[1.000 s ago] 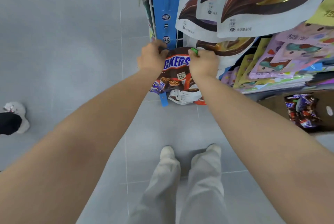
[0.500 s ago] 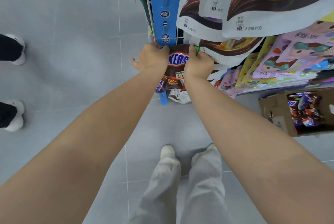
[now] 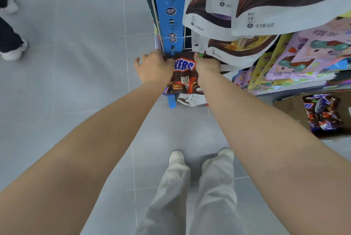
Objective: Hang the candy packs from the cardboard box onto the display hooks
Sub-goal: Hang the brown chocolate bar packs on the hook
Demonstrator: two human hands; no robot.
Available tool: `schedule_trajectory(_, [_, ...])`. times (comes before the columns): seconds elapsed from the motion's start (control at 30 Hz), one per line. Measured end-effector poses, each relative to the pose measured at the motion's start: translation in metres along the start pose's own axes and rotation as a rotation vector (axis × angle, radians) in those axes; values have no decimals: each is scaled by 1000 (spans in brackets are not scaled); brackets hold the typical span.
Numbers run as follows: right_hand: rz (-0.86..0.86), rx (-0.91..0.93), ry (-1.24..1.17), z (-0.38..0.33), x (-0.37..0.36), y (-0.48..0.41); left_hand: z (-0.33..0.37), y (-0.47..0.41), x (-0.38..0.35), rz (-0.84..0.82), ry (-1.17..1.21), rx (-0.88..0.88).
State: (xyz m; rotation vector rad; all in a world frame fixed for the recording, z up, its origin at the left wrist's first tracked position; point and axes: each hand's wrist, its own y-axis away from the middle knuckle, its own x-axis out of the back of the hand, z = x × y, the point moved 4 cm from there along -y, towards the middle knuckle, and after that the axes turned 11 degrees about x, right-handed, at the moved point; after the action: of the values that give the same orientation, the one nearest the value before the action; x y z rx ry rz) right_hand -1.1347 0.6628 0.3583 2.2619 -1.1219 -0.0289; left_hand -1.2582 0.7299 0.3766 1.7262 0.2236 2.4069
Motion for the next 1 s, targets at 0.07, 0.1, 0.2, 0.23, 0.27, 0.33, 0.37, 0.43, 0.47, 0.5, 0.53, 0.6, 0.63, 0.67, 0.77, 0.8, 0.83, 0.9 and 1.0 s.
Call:
schedule_trajectory(0.07, [-23,-143,-95,5,6,7,-6,1,1,2,-4,-8])
schedule_trajectory(0.1, [-75,-81,156,6,10,10,-8,2,1,0,-7,-11])
schedule_trajectory(0.2, [-109,-147,198,9,10,13,-10,11,5,20,-40,10])
schedule_trajectory(0.23, [-128,-211,76,10,12,17,-10,15,7,23,-61,28])
schedule_trajectory(0.27, [-220,-206,114,12,15,26,-8,21,10,18,-73,45])
schedule_trajectory(0.33, [-299,-223,71,17,29,35,0,36,15,-17,-44,61])
schedule_trajectory(0.37, [-328,-233,52,21,40,39,6,44,16,-48,-21,59])
schedule_trajectory(0.43, [-363,-225,39,24,65,44,25,65,15,-153,-13,42])
schedule_trajectory(0.47, [-378,-219,25,27,80,45,37,78,11,-219,-27,23])
schedule_trajectory(0.5, [-392,-215,5,30,96,45,50,89,5,-285,-40,-6])
schedule_trajectory(0.53, [-402,-220,-21,33,114,45,65,102,-2,-340,-54,-41])
schedule_trajectory(0.6, [-388,-212,-72,39,160,41,102,129,-17,-415,-64,-129])
schedule_trajectory(0.63, [-364,-205,-84,41,189,39,124,145,-26,-453,-64,-182])
schedule_trajectory(0.67, [-334,-203,-100,41,221,38,149,163,-36,-496,-73,-234])
schedule_trajectory(0.77, [-211,-155,-140,46,323,32,230,222,-69,-583,-108,-365])
schedule_trajectory(0.8, [-158,-134,-153,49,360,29,259,243,-83,-609,-115,-400])
schedule_trajectory(0.83, [-112,-122,-170,54,394,26,284,263,-96,-628,-103,-426])
schedule_trajectory(0.9, [-40,-117,-169,64,461,20,333,301,-124,-640,-62,-474])
schedule_trajectory(1.0, [38,-139,-202,78,546,12,387,347,-165,-698,-52,-501])
